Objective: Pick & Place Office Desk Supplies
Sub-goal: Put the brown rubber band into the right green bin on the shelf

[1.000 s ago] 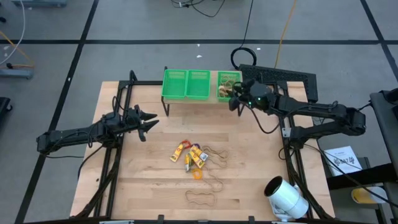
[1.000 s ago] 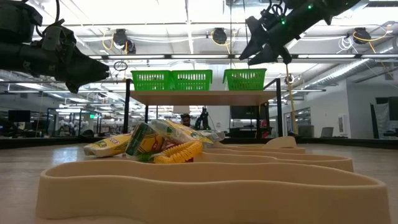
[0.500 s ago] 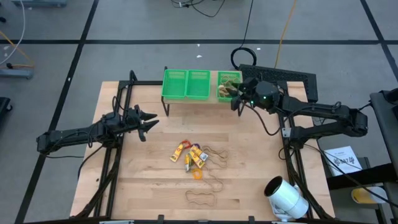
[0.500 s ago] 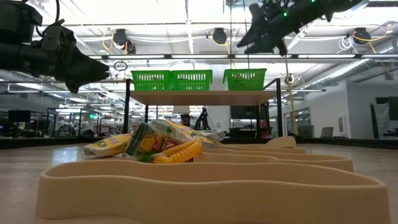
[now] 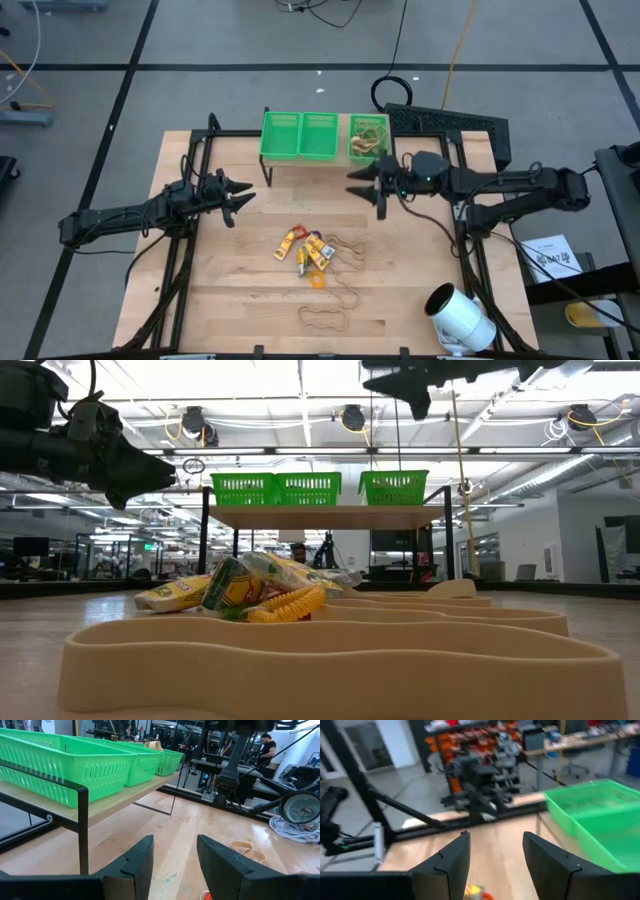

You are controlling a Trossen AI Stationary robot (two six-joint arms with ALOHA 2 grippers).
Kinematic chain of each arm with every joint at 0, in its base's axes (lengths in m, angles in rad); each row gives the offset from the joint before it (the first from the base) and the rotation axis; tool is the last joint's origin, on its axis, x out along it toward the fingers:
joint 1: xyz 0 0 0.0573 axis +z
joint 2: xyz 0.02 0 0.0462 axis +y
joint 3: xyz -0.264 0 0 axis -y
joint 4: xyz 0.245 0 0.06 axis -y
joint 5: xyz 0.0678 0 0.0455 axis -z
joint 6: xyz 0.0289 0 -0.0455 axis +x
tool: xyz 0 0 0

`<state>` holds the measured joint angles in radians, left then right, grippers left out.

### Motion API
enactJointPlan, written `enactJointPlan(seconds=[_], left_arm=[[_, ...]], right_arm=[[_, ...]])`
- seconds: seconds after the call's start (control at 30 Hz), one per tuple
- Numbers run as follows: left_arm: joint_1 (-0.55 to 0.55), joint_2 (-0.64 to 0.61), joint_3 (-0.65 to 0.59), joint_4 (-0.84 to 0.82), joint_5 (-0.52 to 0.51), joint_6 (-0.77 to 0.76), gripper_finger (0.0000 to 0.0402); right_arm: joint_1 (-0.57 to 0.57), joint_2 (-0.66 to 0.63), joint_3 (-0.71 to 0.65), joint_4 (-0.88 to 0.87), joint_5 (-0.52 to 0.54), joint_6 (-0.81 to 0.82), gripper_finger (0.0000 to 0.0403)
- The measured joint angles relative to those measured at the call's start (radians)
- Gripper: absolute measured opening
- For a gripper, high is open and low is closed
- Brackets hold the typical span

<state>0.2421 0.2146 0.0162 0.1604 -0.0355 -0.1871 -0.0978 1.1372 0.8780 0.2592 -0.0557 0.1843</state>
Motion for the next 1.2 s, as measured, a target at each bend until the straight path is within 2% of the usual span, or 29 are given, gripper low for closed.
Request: enactJointPlan(seconds=[0.33,0.6,0.77,0.87,1.0,1.2], left_arm=[[0.000,0.000,0.000,0.000,0.000,0.000,0.0159],[0.000,0.000,0.000,0.000,0.000,0.000,0.0159],[0.000,0.000,0.000,0.000,0.000,0.000,0.0159],[0.000,0.000,0.000,0.000,0.000,0.000,0.0159],[0.000,0.000,0.000,-0.001,0.000,0.000,0.0159],[0.000,0.000,0.000,0.001,0.000,0.000,0.0159]], right_arm=[[0.178,0.141,0.001,0.043,0.001,-0.013,0.0171],[0.307,0.299,0.001,0.212,-0.001,0.110,0.0171],[0.408,0.412,0.001,0.348,0.005,0.091,0.0172],[0.477,0.477,0.018,0.395,0.060,0.088,0.0182],[0.566,0.538,0.091,0.304,0.164,0.077,0.0222],[0.676,0.632,0.216,0.032,0.298,0.025,0.0298]])
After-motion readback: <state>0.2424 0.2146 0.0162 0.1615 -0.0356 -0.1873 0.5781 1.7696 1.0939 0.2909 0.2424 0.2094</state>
